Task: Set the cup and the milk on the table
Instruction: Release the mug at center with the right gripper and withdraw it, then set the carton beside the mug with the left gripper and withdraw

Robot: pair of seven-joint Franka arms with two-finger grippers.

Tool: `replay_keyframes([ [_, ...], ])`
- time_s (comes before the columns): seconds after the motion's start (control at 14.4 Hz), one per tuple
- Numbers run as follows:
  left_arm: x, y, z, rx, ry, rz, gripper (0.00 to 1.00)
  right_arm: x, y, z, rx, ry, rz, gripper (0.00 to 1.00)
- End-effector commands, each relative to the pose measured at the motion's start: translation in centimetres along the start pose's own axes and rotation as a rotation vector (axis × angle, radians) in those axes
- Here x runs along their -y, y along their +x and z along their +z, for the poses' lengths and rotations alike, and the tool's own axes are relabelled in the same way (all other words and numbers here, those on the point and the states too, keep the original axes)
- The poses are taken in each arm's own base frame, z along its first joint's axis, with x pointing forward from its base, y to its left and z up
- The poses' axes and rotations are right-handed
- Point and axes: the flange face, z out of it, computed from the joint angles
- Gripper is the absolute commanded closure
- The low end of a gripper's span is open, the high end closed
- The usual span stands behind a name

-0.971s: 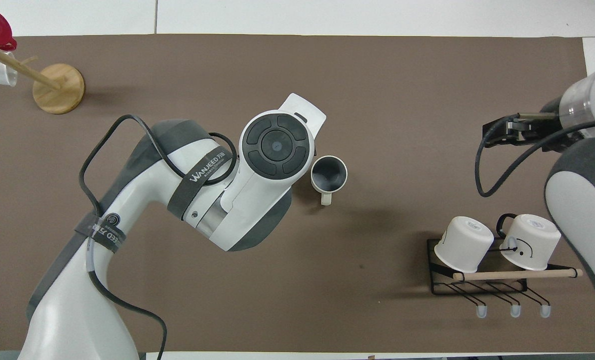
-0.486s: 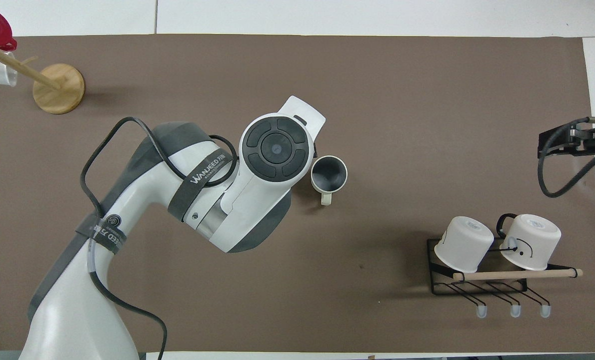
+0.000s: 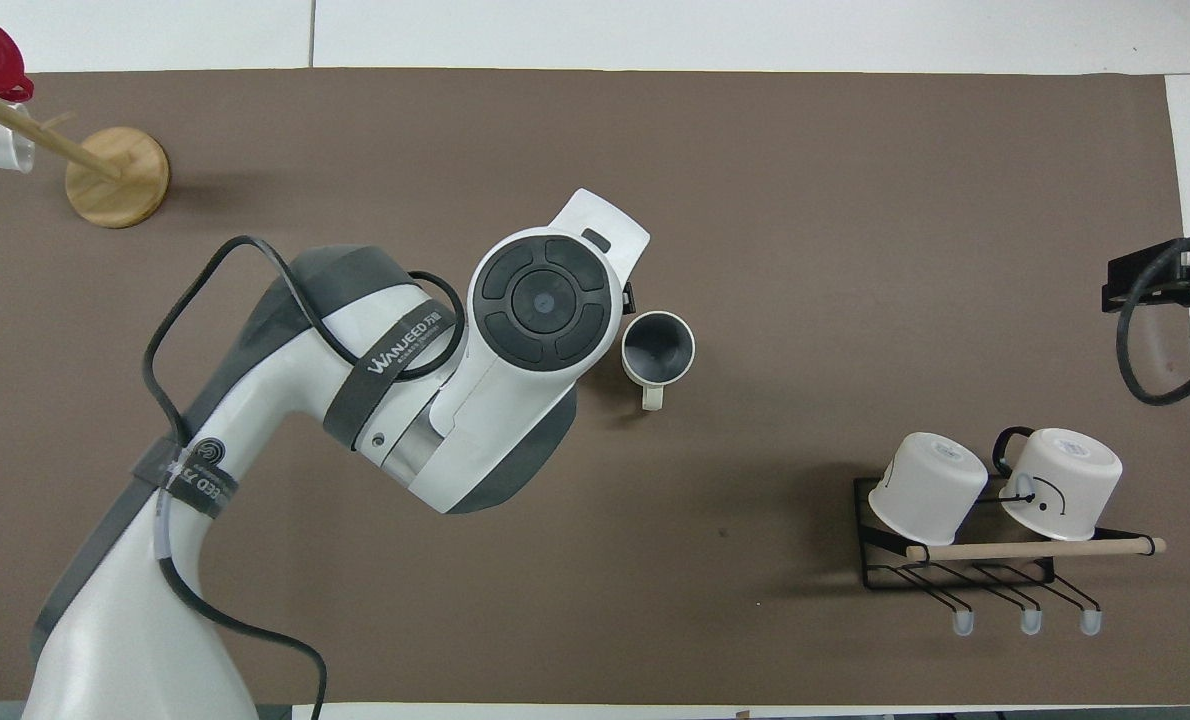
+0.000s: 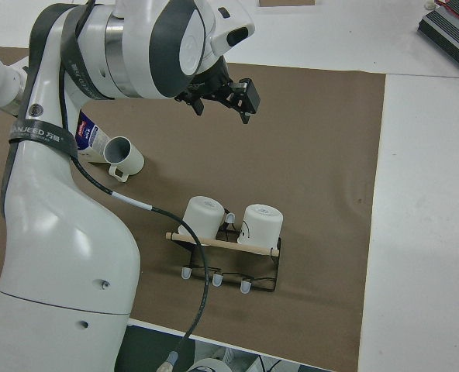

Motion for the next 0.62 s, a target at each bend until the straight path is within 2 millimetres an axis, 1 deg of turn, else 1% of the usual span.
replay_keyframes([
  [0.0, 3.7, 0.5, -4.5, -0.023, 0.012, -0.035, 0.0, -2.1, 0.6, 0.2, 0.006, 0.028, -0.015, 0.0],
  [0.07, 5.5, 1.6, -5.3, -0.021, 0.014, -0.068, 0.0, -1.0, 0.5, 0.1, 0.003, 0.031, -0.032, 0.0],
  [0.14, 7.3, 2.4, -6.2, -0.021, 0.014, -0.088, 0.0, -1.2, 0.5, 0.2, 0.005, 0.031, -0.023, 0.0],
  [0.21, 9.1, 3.2, -6.6, -0.009, 0.009, -0.094, 0.0, -1.2, 0.5, 0.1, 0.007, 0.031, -0.012, 0.0],
  [0.49, 18.1, 6.7, -7.6, 0.049, -0.006, -0.041, 0.0, -0.5, 0.3, 0.2, 0.011, 0.032, -0.003, 0.0],
  [0.55, 19.8, 7.2, -7.6, 0.07, -0.003, -0.021, 0.0, -0.7, 0.4, 0.2, 0.01, 0.032, -0.001, 0.0],
])
